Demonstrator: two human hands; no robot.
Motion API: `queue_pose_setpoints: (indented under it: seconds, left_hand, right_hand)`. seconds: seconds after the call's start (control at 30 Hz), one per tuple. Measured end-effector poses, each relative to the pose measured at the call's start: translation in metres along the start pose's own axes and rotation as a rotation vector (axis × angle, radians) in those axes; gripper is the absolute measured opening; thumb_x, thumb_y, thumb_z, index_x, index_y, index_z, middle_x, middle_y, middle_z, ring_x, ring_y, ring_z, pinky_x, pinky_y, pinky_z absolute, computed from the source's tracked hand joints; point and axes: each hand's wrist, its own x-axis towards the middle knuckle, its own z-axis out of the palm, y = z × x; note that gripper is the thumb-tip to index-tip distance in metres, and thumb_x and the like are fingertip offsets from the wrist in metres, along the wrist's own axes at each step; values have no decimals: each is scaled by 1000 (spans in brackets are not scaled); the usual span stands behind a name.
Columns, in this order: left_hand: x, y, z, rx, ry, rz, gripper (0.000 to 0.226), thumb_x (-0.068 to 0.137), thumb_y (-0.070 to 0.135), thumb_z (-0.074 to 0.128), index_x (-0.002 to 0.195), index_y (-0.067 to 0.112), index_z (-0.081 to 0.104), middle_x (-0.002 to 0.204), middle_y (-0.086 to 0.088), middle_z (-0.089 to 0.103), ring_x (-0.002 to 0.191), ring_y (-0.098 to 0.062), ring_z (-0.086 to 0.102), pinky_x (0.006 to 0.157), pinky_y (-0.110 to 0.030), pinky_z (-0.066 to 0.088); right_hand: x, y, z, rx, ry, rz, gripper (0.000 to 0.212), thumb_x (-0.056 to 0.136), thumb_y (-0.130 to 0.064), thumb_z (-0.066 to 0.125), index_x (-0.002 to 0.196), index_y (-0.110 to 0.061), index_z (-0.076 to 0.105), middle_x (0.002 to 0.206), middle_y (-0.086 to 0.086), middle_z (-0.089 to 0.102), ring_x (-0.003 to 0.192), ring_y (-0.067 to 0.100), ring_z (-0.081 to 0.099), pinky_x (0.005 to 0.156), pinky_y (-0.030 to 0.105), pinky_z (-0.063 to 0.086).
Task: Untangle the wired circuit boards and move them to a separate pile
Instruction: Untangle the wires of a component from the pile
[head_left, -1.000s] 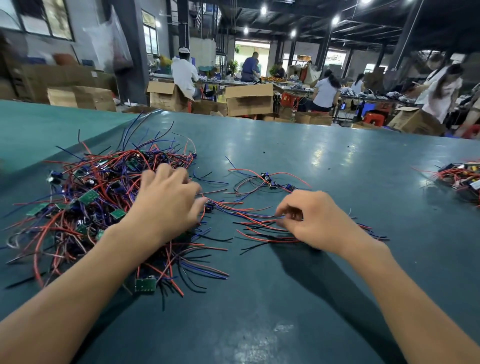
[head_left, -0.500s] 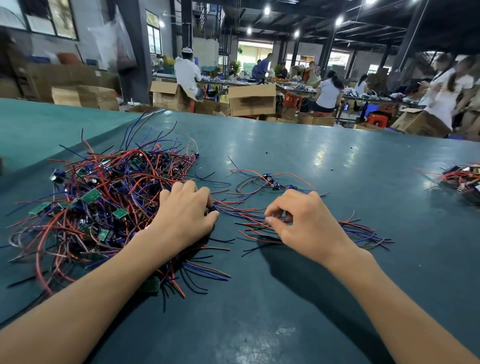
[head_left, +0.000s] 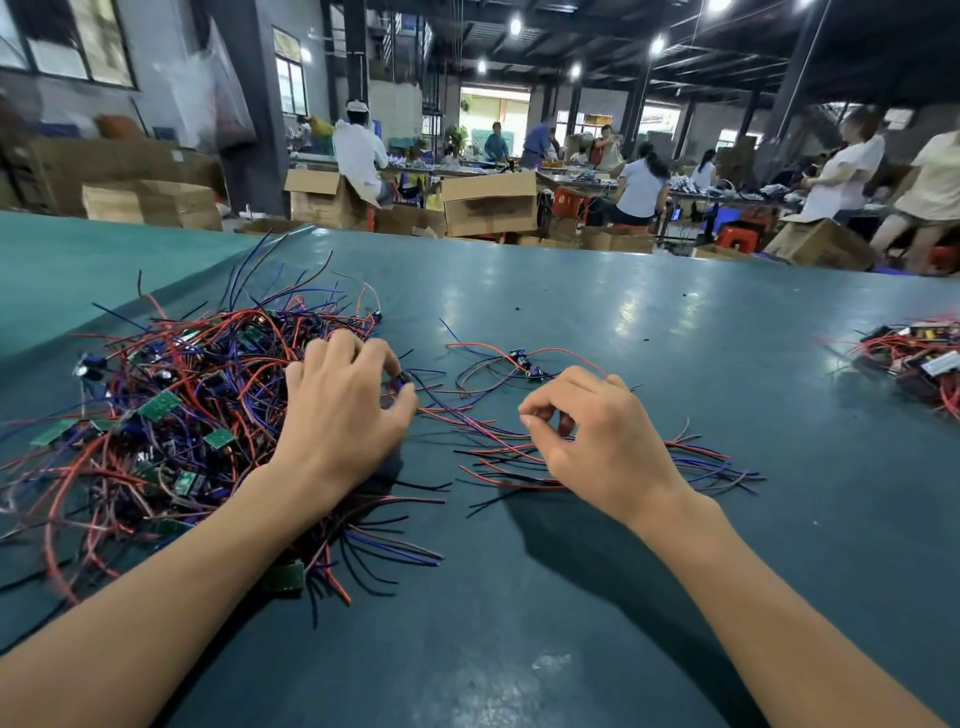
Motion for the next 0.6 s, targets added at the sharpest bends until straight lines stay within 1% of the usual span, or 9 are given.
queue_pose_setpoints:
  seconds: [0.07, 0.13, 0.17, 0.23, 0.27, 0.33, 0.43, 0.5, 0.6]
  left_hand:
    - [2, -2, -5, -129, 174, 49, 22, 88, 30, 73, 101, 14, 64, 102, -7, 57, 103, -33, 48, 89, -47, 37]
    - [2, -1, -10, -278, 293, 121, 20, 91, 26, 72, 102, 13, 62, 100, 1, 60, 99, -25, 52, 89, -45, 40]
    - [2, 1, -12, -358, 331, 139, 18, 93, 25, 71, 103, 14, 60, 97, 9, 59, 95, -17, 54, 88, -39, 43]
    - [0, 7, -16, -500, 373, 125, 19, 95, 28, 70, 105, 18, 58, 92, 20, 60, 84, -1, 58, 83, -20, 46]
    - [-1, 10, -18, -582, 374, 104, 19, 95, 29, 70, 105, 18, 57, 89, 19, 63, 80, 2, 61, 78, -13, 46]
    - [-1, 18, -21, -820, 321, 27, 21, 96, 31, 70, 104, 17, 57, 84, 8, 71, 72, -6, 71, 64, -20, 54]
    - [1, 24, -26, -1139, 195, -75, 21, 96, 26, 69, 107, 13, 57, 91, -7, 75, 61, -22, 71, 47, -29, 53]
    - [1, 26, -27, -1318, 82, -170, 24, 94, 25, 69, 108, 9, 57, 91, -12, 76, 58, -21, 69, 45, -27, 51]
    - [-3, 31, -23, -1507, -150, -310, 27, 87, 26, 69, 104, 7, 60, 88, -15, 76, 52, -16, 65, 42, -22, 47]
  right_hand:
    - [0, -1, 1, -9, -5, -15, 13, 78, -4, 80, 80, -15, 72, 77, -6, 64, 60, 10, 48, 72, 38, 42]
    - [1, -1, 1, -3, -6, -17, 13, 78, -5, 81, 81, -15, 72, 77, -6, 64, 60, 15, 53, 72, 40, 44]
    - [1, -1, 1, 2, -7, -19, 12, 79, -6, 80, 82, -14, 72, 77, -5, 64, 60, 17, 55, 72, 42, 45]
    - [1, -2, 2, 24, -8, -29, 10, 80, -7, 79, 83, -14, 72, 77, -4, 65, 61, 18, 57, 72, 42, 47]
    - [1, -3, 3, 35, -7, -34, 9, 81, -7, 79, 84, -13, 73, 78, -4, 65, 62, 18, 58, 72, 42, 47]
    - [0, -7, 5, 59, -2, -46, 9, 83, -8, 78, 87, -13, 73, 80, -5, 67, 64, 17, 60, 73, 42, 48]
    - [0, -11, 7, 124, 16, -25, 17, 84, -9, 77, 101, -13, 75, 86, -5, 70, 74, 16, 64, 77, 41, 49]
    - [0, -13, 8, 199, 18, 19, 30, 88, -15, 76, 118, -14, 72, 95, -5, 71, 80, 15, 64, 80, 36, 49]
    - [1, -17, 7, 414, 42, 154, 39, 90, -28, 73, 128, -19, 68, 106, -10, 72, 87, 6, 64, 82, 24, 49]
